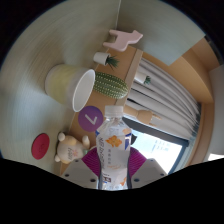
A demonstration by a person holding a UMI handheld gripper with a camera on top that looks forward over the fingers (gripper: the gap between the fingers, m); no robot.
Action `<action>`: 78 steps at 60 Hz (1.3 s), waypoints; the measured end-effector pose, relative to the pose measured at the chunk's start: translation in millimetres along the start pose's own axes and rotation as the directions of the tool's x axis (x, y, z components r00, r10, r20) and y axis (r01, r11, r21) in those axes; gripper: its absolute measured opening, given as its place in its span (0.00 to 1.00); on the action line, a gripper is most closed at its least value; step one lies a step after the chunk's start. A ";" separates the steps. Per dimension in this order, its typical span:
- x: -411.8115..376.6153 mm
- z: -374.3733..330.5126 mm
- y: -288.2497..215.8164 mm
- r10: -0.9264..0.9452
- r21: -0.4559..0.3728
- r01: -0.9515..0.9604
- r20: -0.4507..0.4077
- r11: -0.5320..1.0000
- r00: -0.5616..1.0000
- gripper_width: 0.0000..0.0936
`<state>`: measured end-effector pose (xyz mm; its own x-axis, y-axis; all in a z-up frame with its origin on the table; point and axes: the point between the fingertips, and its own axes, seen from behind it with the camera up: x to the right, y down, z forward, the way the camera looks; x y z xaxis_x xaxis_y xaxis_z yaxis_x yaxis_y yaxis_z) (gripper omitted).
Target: Pour water
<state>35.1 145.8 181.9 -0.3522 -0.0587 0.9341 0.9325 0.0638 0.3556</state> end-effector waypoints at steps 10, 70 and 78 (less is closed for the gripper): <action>0.5 11.3 -27.3 -0.297 0.059 0.300 -0.050 0.952 0.953 0.35; 65.1 -16.3 60.9 0.993 0.041 -0.999 -0.119 0.015 0.010 0.38; 25.0 -1.3 66.0 0.981 -0.031 -0.985 -0.098 -0.168 -0.164 0.38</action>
<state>87.9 147.2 228.7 0.9810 -0.0255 0.1922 0.1927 0.0160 -0.9811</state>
